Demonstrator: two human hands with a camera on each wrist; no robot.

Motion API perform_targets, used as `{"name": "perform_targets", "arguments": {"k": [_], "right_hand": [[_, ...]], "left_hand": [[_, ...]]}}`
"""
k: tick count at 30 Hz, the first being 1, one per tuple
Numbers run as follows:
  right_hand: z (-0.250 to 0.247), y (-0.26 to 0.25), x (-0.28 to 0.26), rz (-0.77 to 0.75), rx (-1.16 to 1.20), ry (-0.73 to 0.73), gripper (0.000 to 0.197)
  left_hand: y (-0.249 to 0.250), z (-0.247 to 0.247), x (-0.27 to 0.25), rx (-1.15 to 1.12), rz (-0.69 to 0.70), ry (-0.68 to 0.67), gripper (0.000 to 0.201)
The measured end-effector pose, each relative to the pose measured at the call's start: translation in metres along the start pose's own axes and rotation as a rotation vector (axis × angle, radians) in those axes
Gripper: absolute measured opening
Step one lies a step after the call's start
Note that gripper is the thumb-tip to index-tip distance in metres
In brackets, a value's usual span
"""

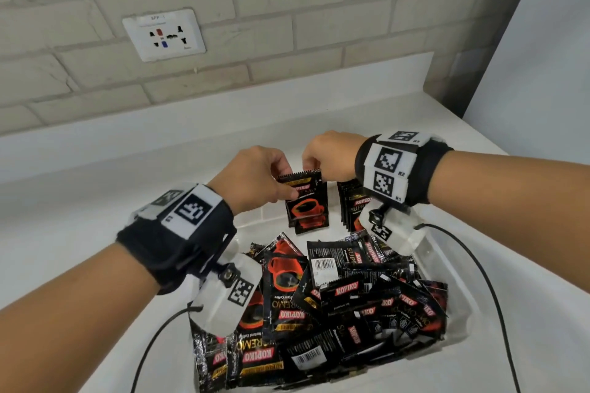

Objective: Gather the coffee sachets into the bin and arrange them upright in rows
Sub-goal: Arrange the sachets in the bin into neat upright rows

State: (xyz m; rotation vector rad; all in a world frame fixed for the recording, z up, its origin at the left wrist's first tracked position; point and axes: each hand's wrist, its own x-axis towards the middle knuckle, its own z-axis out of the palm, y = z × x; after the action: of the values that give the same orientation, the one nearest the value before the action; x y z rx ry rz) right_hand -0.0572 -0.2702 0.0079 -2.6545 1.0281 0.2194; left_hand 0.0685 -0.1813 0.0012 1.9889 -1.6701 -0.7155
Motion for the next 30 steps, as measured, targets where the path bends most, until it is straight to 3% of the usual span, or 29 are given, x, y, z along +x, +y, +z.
{"name": "perform_targets", "arguments": {"k": [6, 12, 23, 30], "right_hand": [[0.001, 0.005, 0.004, 0.000, 0.158, -0.046, 0.015], [0.007, 0.003, 0.006, 0.000, 0.125, -0.075, 0.003], [0.012, 0.001, 0.000, 0.000, 0.167, -0.101, 0.011], [0.008, 0.004, -0.007, -0.014, 0.197, -0.047, 0.006]], "left_hand": [[-0.003, 0.009, 0.006, 0.090, -0.041, -0.064, 0.026], [-0.009, 0.027, 0.011, 0.207, -0.087, -0.092, 0.032], [-0.005, 0.035, 0.013, 0.437, -0.141, -0.089, 0.041], [-0.002, 0.040, 0.011, 0.429, -0.222, -0.076, 0.045]]}}
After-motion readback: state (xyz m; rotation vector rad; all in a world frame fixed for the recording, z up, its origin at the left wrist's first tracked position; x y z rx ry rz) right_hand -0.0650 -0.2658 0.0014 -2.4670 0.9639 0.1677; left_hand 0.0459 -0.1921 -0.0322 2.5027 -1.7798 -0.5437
